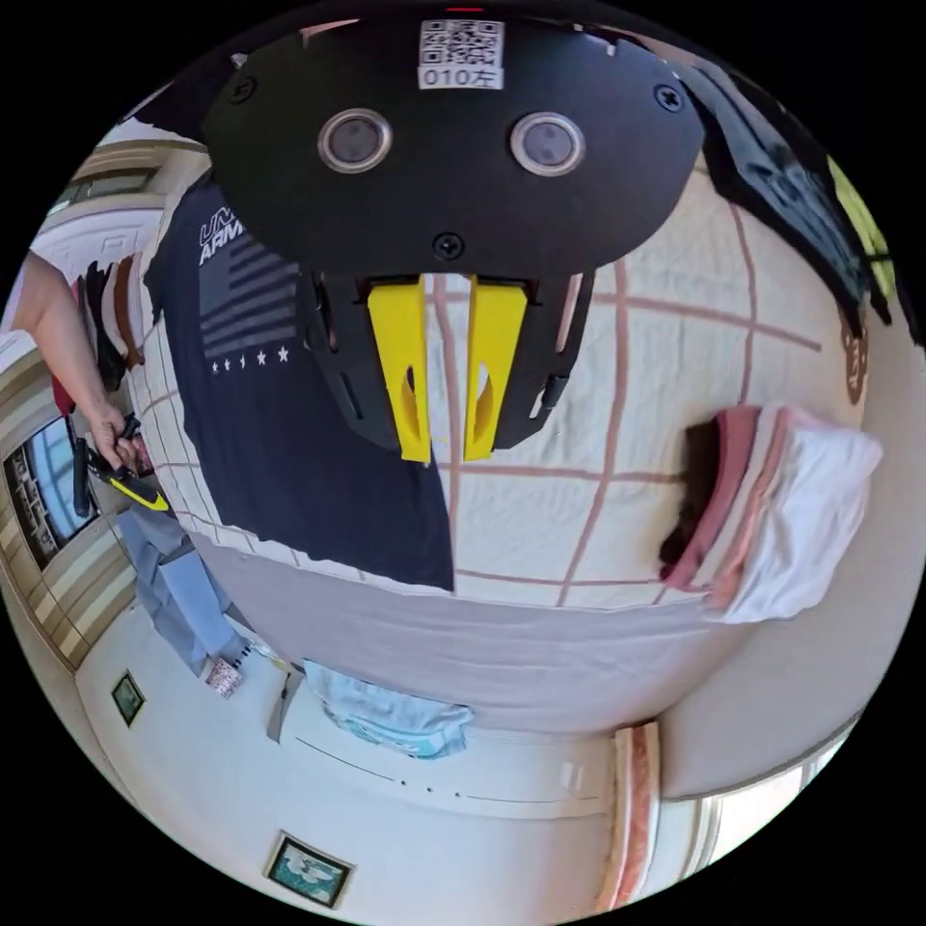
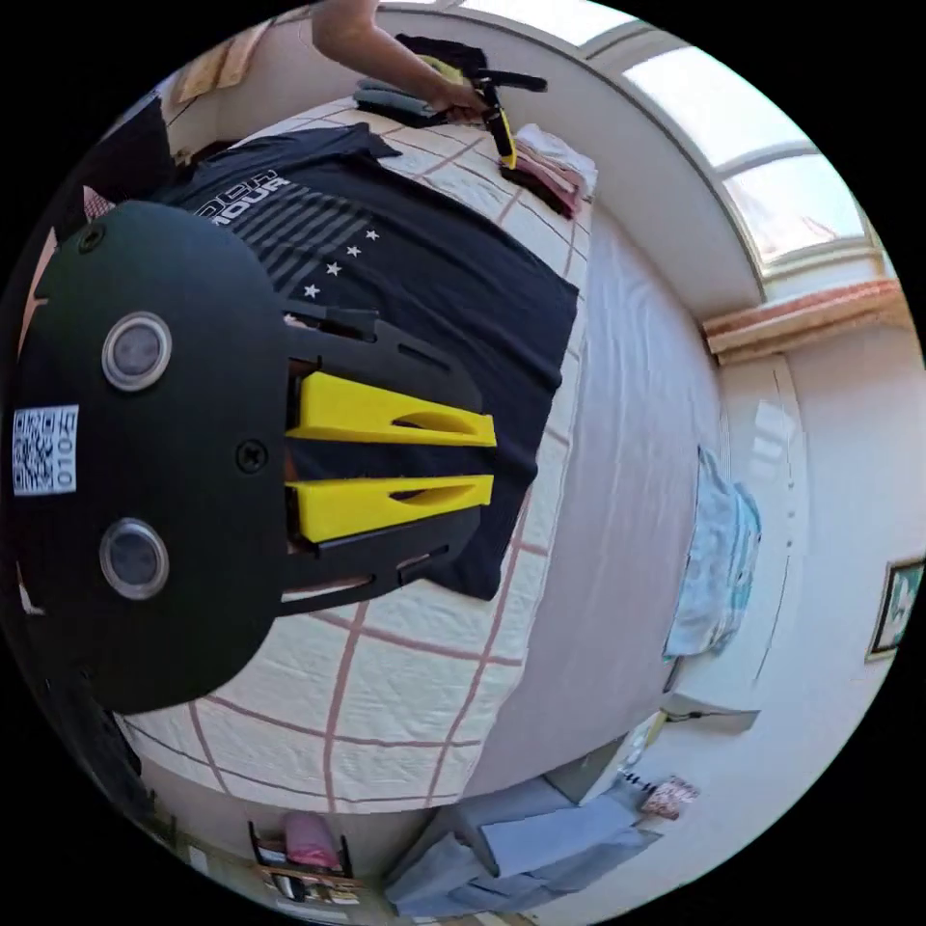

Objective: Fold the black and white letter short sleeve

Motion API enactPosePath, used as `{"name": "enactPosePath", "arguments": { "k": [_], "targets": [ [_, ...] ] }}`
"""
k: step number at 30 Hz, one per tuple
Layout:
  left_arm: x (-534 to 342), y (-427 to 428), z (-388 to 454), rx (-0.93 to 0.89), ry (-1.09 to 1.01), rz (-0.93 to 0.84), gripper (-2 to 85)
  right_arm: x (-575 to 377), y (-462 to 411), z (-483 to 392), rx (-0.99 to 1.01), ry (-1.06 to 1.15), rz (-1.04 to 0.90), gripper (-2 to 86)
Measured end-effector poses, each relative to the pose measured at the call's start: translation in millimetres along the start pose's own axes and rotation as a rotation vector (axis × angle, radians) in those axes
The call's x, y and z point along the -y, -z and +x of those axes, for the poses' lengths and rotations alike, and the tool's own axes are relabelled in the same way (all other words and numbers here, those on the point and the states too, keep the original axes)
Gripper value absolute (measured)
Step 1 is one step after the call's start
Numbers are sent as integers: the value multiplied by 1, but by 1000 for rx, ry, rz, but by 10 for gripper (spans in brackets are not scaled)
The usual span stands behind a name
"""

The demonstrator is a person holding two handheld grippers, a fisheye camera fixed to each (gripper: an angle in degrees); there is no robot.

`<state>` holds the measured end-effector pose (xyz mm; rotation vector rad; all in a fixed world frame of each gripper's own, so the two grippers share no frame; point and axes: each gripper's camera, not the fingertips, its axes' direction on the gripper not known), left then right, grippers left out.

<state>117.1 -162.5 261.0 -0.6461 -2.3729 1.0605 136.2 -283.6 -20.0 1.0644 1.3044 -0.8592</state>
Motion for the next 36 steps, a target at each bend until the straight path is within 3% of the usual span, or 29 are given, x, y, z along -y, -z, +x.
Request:
{"name": "enactPosePath", "arguments": {
  "k": [2, 6, 10, 13, 18, 22, 24, 28, 30, 33, 36],
  "targets": [
    [60, -62, -3, -69, 31, -93, 69, 10, -13, 46, 13, -58, -62, 77],
    [116, -120, -6, -33, 104, -134, 76, 28, -47, 103, -8, -117, -93, 83],
    [146, -172, 6, 99, 76, -200, 89, 34, -77, 124, 11, -155, -136, 95],
    [153, -196, 13, 63, 99, -164, 96, 37, -96, 123, 0, -149, -153, 100],
    [153, -235, 27, 188, 58, -179, 97, 41, -112, 106, -95, -137, -176, 99],
    [151, -238, 27, 266, 64, -33, 92, 37, -106, 103, -108, -146, -158, 84],
    [156, -245, 25, 253, 39, -12, 86, 36, -102, 105, -70, -172, -147, 73],
    [171, -292, 17, 99, -8, -210, 65, 33, -104, 110, 10, -231, -140, 61],
    [169, -296, 18, 160, -5, -195, 46, 32, -101, 116, 64, -279, -142, 50],
    [162, -293, 7, 25, 41, -143, 13, 36, -72, 117, 97, -270, -92, 43],
    [152, -266, -13, -24, 81, 7, 2, 47, -36, 99, -29, -106, 1, 40]
  ]
}}
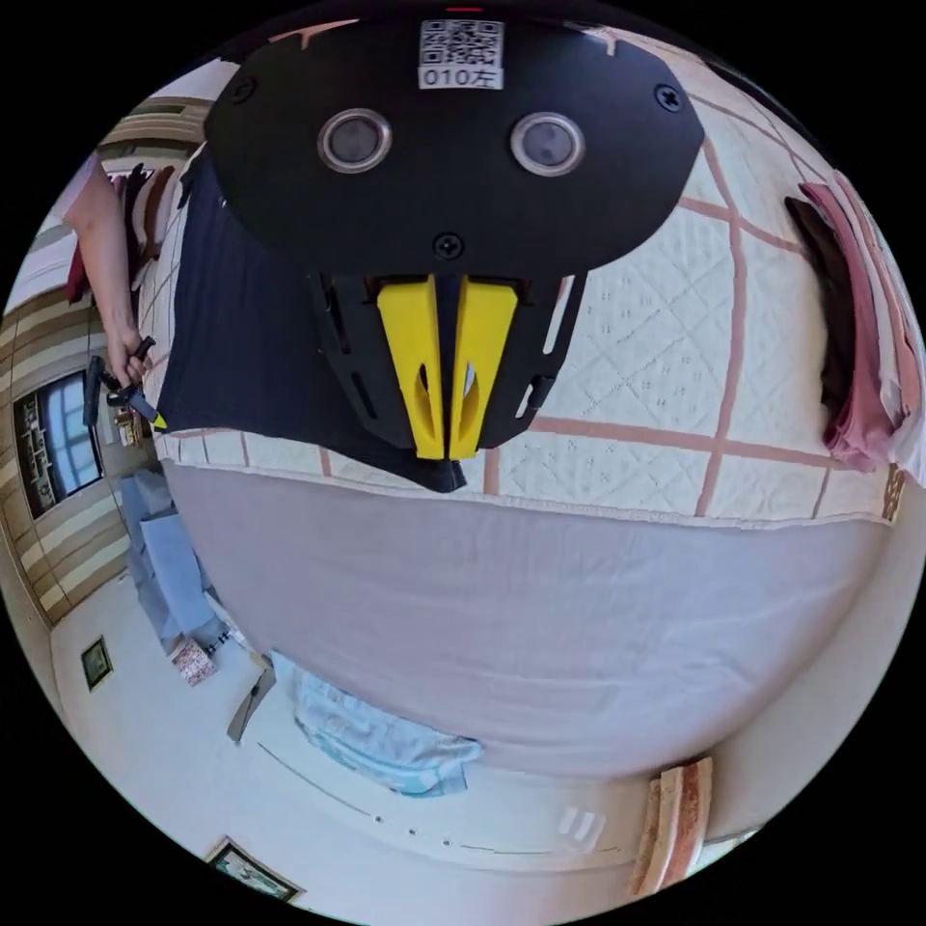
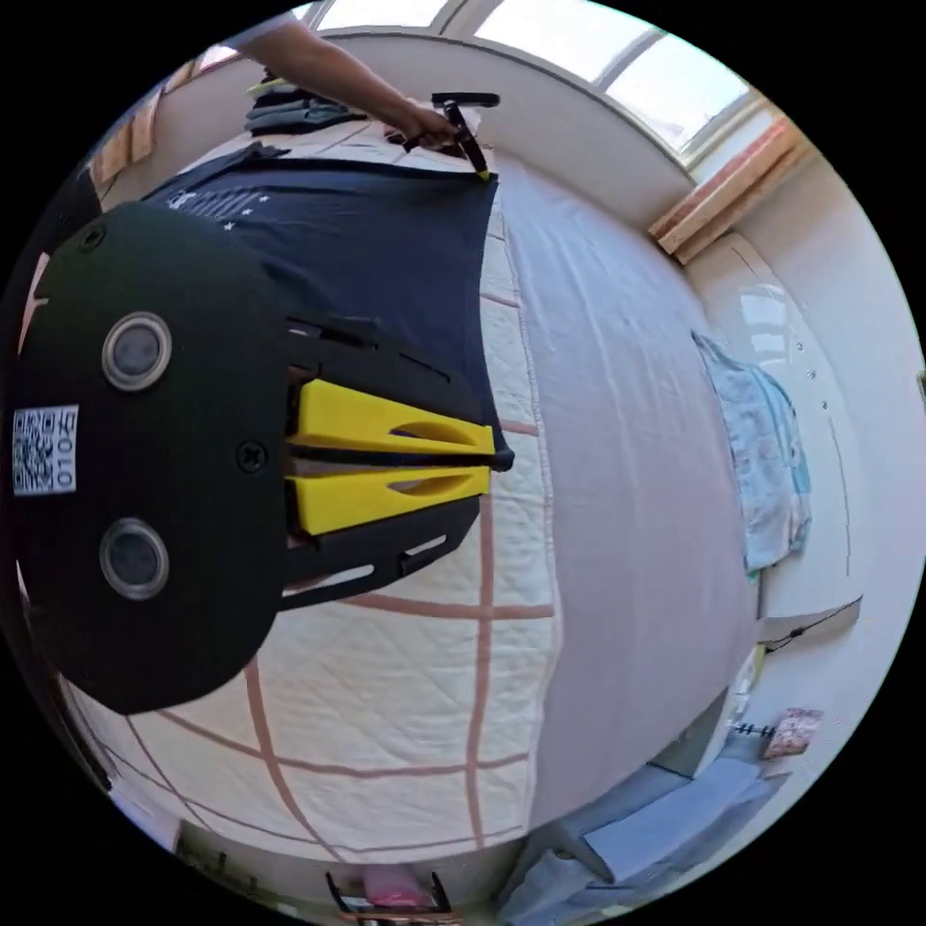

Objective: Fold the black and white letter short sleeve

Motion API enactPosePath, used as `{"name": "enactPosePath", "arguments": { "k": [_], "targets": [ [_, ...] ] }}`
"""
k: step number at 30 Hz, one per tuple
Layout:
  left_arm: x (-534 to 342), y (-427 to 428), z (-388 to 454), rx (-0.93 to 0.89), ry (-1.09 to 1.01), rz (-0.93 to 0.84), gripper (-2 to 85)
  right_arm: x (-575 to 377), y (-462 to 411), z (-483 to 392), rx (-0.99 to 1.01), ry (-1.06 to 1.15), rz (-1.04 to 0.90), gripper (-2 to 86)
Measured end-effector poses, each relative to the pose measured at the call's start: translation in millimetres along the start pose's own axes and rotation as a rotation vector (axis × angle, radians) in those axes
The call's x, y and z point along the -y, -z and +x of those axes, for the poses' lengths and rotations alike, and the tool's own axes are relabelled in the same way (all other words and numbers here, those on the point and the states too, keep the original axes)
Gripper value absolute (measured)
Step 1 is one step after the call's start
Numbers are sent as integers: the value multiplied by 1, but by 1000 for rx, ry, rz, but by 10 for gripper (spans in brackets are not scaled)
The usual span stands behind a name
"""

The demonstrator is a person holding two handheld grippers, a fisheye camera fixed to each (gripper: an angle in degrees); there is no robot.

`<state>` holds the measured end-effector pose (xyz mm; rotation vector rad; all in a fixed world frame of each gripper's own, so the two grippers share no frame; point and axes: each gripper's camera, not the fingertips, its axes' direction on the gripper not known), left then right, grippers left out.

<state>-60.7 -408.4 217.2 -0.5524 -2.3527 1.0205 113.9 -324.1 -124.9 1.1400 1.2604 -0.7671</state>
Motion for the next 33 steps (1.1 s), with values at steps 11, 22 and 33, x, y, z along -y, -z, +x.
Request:
{"name": "enactPosePath", "arguments": {
  "k": [11, 22, 33],
  "targets": [
    [-2, -34, 13, 202, -175, 15, -1, 16, -65, -60, -348, 191, -101, 40],
    [-9, -25, -11, 96, -84, 79, 36, -16, -31, -27, -262, 33, 107, 53],
    [-73, 21, -53, 69, -52, 59, 29, -170, 29, -78, -147, 201, -11, 26]
  ]
}}
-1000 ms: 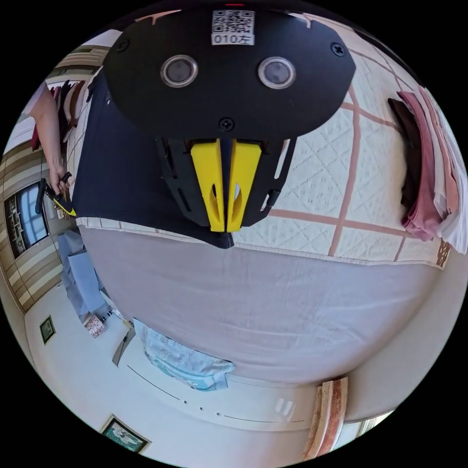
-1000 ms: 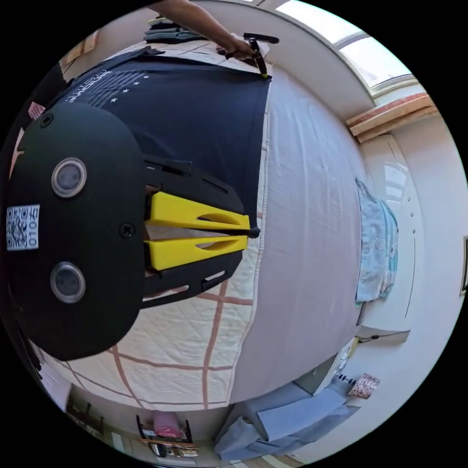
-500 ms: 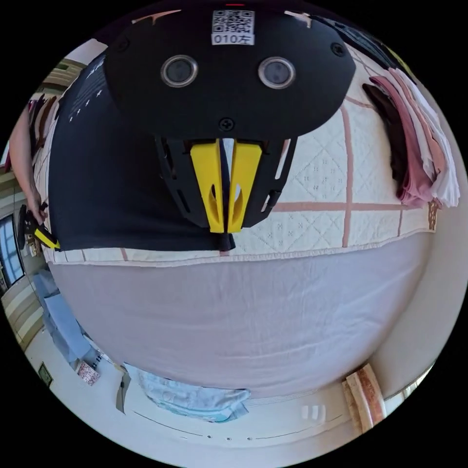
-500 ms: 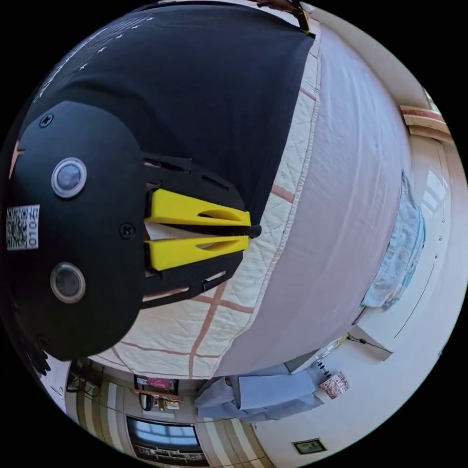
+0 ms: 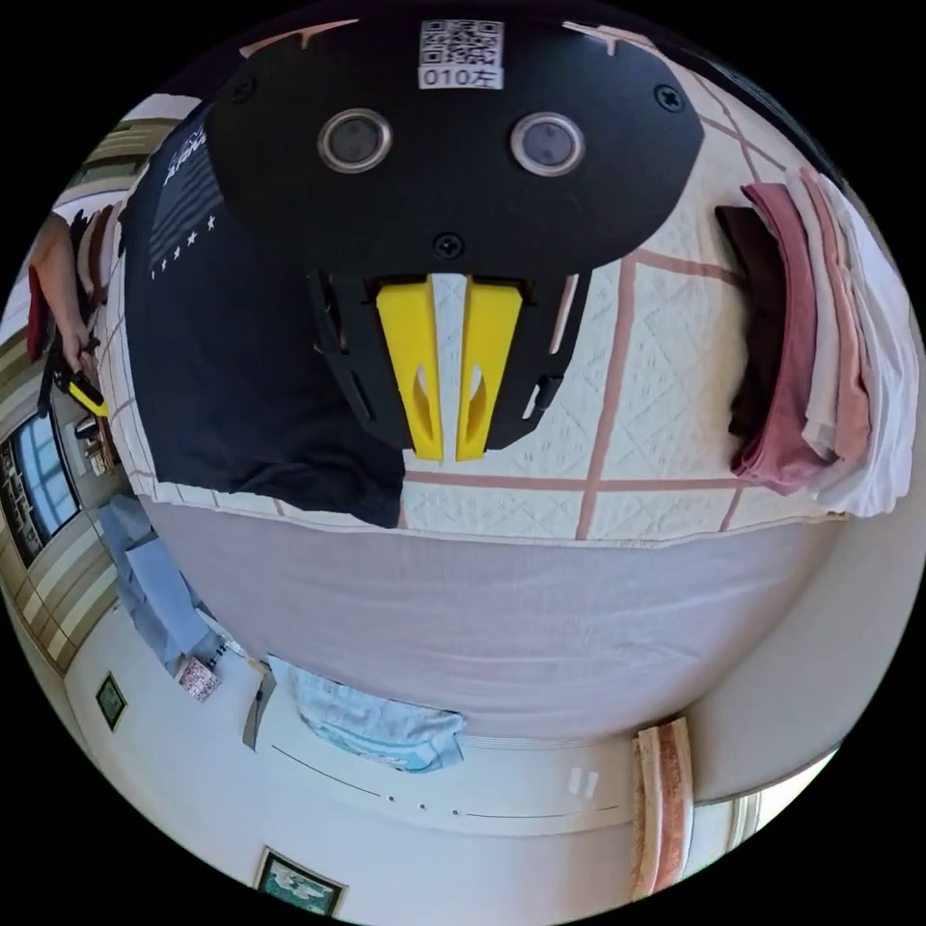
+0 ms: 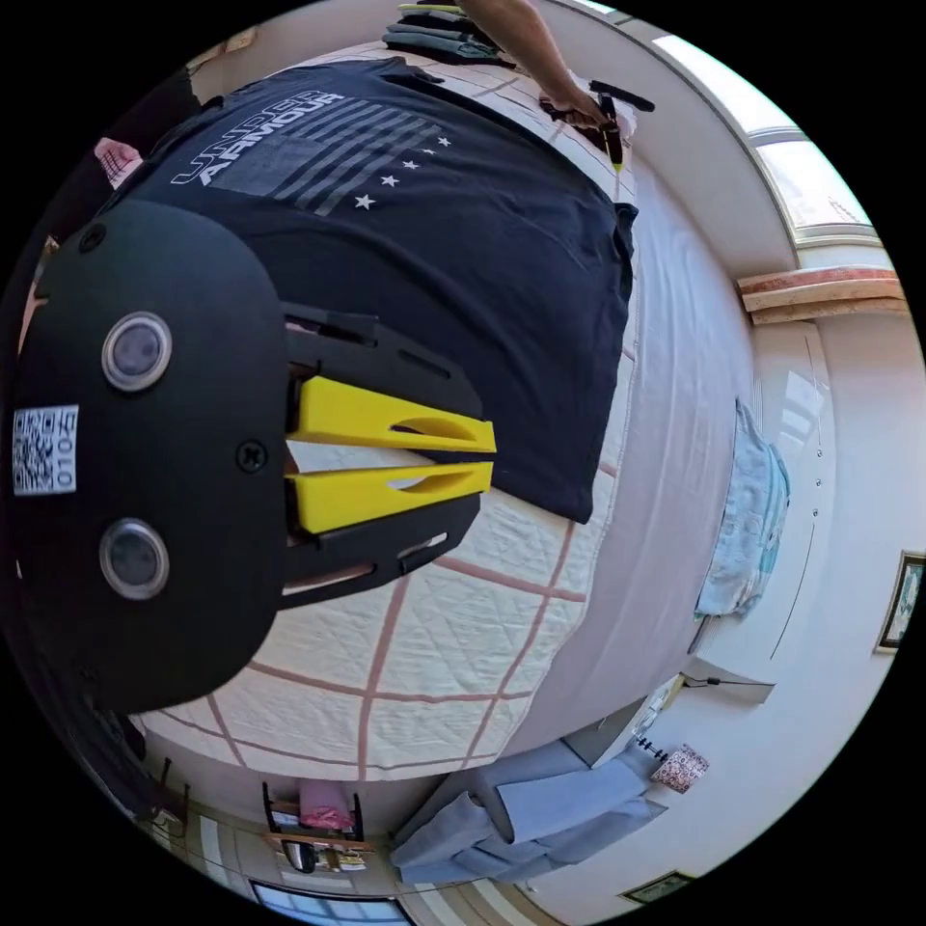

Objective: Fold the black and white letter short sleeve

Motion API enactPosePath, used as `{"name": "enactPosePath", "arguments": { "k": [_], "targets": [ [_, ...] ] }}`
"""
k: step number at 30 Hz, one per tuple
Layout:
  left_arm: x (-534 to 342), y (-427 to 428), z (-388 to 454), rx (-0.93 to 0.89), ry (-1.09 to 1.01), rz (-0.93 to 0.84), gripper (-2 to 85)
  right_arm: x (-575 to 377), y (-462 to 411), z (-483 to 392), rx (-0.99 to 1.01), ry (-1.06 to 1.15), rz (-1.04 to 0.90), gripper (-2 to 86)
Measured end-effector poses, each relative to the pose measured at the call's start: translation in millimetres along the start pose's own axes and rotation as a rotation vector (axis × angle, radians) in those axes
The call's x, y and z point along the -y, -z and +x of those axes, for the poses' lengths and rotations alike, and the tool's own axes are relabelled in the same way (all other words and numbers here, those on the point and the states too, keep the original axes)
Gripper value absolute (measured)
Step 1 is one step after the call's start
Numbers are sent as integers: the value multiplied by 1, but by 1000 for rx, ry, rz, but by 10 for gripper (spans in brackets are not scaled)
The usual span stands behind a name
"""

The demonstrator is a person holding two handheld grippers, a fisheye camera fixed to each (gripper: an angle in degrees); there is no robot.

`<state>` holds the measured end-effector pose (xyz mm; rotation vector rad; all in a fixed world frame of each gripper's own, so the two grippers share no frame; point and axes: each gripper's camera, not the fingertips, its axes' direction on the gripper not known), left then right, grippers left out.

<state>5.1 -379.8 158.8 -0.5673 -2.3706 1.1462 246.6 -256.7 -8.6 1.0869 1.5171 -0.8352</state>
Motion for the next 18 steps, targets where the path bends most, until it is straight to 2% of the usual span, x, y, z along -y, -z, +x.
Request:
{"name": "enactPosePath", "arguments": {
  "k": [2, 4, 6, 8, 11, 13, 16, 18],
  "targets": [
    [3, -1, -10, -41, 91, -33, 28, -6, -10, -5, 12, 10, -39, 26],
    [10, -2, -8, -51, 96, -49, 32, 0, -21, -5, 37, 8, -72, 28],
    [23, -1, 8, -27, 9, -43, 41, 21, -31, 0, 81, -13, -34, 31],
    [41, -3, 48, 72, -221, -42, 53, 43, -41, 3, 86, -5, -21, 33],
    [57, -17, 95, 162, -451, -89, 63, 83, -56, 11, 62, -10, -4, 35],
    [65, -28, 107, 234, -493, -147, 66, 102, -63, 19, 61, -38, -2, 34],
    [79, -47, 96, 198, -403, -281, 53, 121, -70, 27, 92, -66, 12, 31],
    [83, -43, 86, 67, -350, -261, 35, 125, -78, 28, 61, -61, 7, 30]
  ]
}}
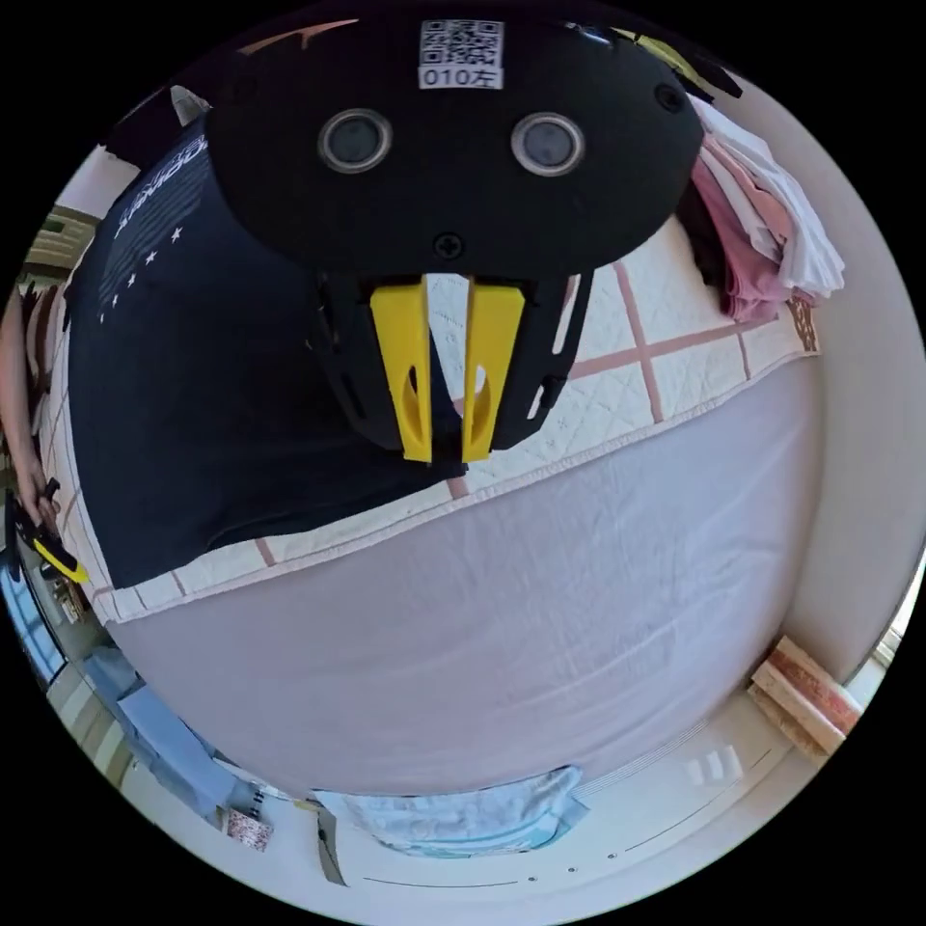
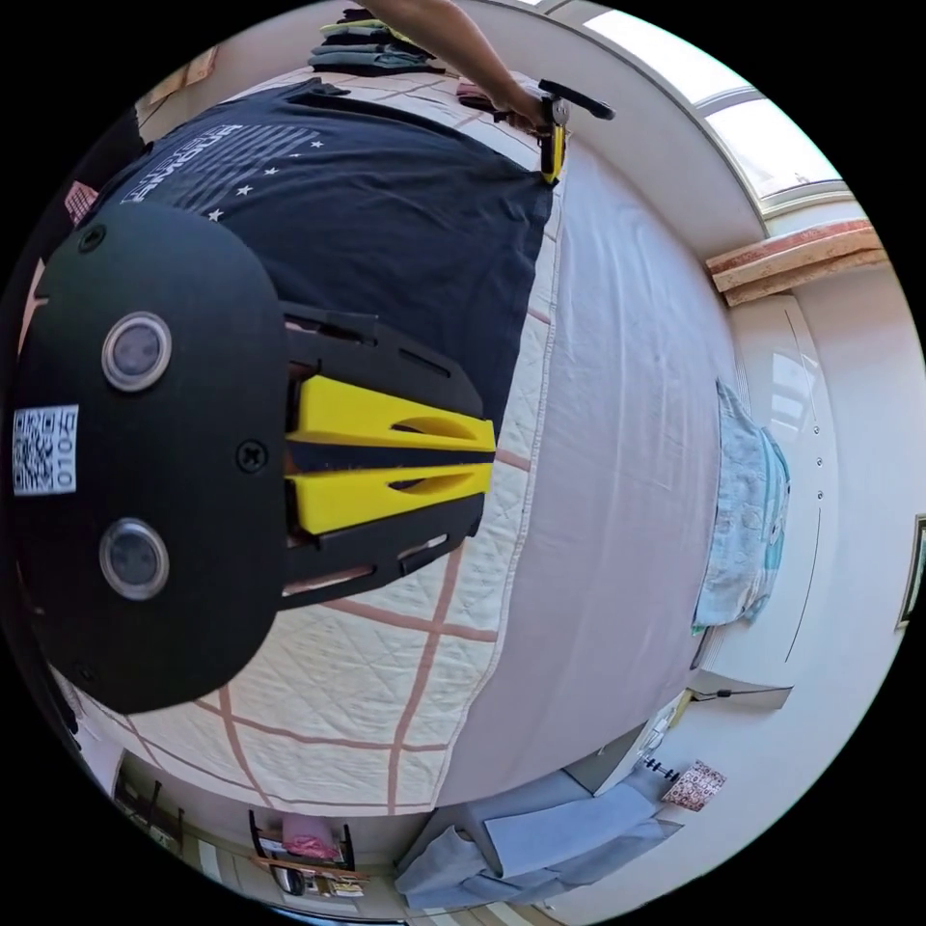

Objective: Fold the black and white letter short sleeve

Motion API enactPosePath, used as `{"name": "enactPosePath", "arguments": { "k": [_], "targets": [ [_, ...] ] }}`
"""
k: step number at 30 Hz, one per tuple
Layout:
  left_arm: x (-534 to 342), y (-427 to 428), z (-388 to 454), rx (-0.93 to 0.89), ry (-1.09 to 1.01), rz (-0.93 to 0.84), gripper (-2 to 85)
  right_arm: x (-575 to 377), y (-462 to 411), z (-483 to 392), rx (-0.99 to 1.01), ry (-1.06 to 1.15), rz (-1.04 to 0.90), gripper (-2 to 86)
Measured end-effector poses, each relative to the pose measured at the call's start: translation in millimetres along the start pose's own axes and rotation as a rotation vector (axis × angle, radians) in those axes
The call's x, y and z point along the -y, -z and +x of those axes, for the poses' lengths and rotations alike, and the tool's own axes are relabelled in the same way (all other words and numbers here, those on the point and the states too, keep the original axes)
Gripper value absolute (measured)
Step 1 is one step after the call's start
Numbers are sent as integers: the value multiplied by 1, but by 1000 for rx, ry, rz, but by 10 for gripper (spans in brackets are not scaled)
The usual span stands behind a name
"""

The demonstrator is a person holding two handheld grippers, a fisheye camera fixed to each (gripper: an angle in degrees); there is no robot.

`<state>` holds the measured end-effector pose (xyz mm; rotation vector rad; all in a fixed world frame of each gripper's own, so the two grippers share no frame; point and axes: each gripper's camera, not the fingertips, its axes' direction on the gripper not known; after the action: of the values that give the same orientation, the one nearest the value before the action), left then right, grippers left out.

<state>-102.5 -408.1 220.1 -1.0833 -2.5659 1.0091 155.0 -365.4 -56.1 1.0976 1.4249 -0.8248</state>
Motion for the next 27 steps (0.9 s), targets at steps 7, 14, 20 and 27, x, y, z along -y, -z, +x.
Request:
{"name": "enactPosePath", "arguments": {
  "k": [7, 14, 20, 27],
  "targets": [
    [-26, 12, -66, -320, 354, 119, 9, 2, -45, 21, -25, -74, -77, 26],
    [-38, 25, -72, -256, 419, 122, 43, 5, -86, 11, -174, -79, -152, 25],
    [-77, 92, -77, -245, 410, 351, 69, -22, -28, 18, -242, -256, 200, 24],
    [-242, 192, 25, -107, 230, 477, 76, -131, 32, -77, -40, 198, 143, 23]
  ]
}}
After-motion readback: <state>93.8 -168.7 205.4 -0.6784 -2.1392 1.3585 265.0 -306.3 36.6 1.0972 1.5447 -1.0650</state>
